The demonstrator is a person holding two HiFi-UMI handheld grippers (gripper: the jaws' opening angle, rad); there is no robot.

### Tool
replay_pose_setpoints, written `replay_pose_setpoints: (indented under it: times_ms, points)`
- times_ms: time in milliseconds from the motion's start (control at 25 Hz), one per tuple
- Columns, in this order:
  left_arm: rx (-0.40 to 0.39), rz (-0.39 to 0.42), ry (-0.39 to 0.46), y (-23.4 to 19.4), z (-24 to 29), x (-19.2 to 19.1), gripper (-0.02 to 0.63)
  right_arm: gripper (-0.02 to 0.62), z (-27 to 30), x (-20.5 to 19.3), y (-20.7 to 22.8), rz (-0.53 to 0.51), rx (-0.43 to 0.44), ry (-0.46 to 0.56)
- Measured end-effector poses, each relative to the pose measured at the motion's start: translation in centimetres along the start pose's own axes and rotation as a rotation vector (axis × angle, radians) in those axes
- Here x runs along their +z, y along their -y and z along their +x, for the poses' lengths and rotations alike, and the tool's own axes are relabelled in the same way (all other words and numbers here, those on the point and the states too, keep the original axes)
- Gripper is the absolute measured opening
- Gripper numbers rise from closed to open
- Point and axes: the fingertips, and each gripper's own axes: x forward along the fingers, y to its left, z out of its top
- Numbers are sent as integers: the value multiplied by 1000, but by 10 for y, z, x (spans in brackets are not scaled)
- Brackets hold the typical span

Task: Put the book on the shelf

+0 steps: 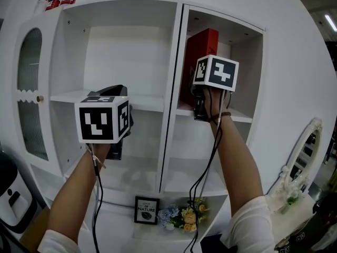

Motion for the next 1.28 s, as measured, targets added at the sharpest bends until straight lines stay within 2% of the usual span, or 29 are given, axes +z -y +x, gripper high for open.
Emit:
replay_pose_setpoints:
  times_ms: [200, 720, 1280]
  points:
    - [4, -5, -3, -2, 0, -3, 0, 228, -4, 3, 2, -22, -4, 8]
    - [-19, -17, -10, 4, -9, -4, 0, 244, -30, 17, -2, -40, -10, 34]
    - [-74, -21, 4, 23, -47, -15, 0, 261, -96, 24, 0, -58, -64, 101]
